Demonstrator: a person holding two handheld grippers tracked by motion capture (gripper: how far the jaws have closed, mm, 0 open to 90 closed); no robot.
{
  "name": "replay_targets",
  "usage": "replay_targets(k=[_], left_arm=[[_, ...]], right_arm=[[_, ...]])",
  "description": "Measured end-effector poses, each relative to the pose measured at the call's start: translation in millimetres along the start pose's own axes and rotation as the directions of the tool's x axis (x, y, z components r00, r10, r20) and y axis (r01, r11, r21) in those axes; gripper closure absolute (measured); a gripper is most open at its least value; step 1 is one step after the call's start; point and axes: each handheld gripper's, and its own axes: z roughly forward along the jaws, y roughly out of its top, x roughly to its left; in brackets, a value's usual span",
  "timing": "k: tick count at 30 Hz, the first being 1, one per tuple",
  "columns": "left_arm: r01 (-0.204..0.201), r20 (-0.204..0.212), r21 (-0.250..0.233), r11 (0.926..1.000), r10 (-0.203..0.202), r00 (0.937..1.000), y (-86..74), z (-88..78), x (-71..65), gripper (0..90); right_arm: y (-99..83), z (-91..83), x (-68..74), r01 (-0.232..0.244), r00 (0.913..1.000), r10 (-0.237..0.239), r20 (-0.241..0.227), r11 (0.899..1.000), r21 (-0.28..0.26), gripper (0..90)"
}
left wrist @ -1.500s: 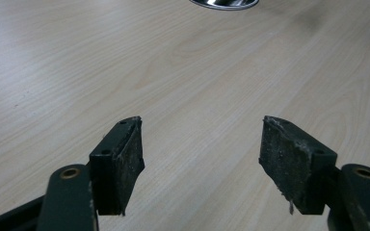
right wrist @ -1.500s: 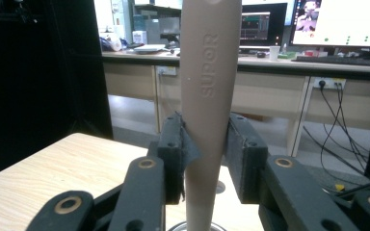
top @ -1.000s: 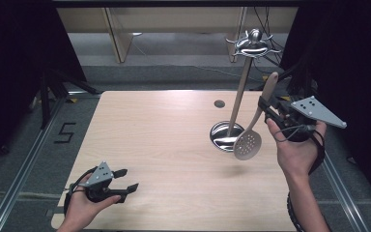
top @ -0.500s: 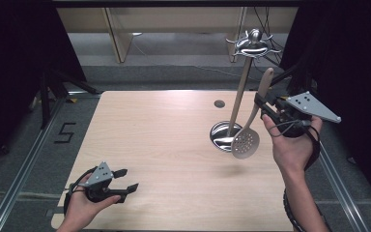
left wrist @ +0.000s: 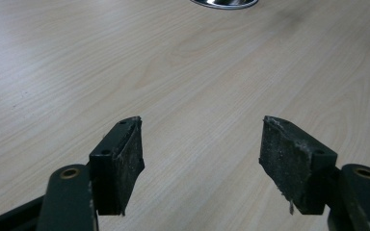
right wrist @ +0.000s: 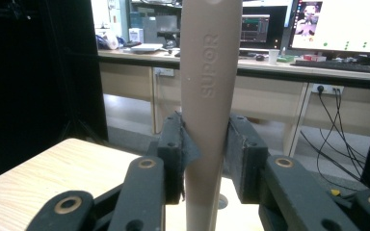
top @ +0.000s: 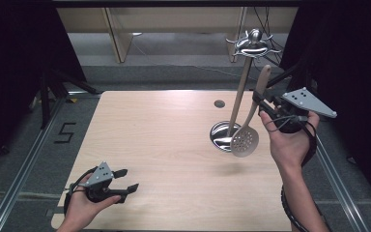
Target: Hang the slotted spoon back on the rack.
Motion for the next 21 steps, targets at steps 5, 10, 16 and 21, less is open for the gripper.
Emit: replay_targets(k=[5,10,16,21], left_arm=[[0.0,0.0,-0.001,1.0,0.0,1.0,0.0,-0.1,-0.1,31.0],[-0.009,-0.001,0.005,0.9999,0.009,1.0,0.2,-0.2,0.6,30.9],[-0.009,-0.001,0.003,1.0,0.009,1.0,0.3,-0.3,0.4,31.0],[-0.002,0.002,0.001,1.0,0.002,1.0,0.3,-0.1,-0.2,30.9]], right_arm=[[1.3,3.5,-1.0,0.014,0.9999,-0.014,0.003,1.0,0.006,70.5],[2.2,5.7,1.5,-0.009,0.9999,0.009,0.009,1.0,0.022,70.5],[4.2,9.0,0.9,0.009,0.9999,-0.009,0.009,1.0,0.014,70.5],[5.4,11.5,0.1,0.023,0.9996,-0.023,0.015,1.0,0.018,70.5]])
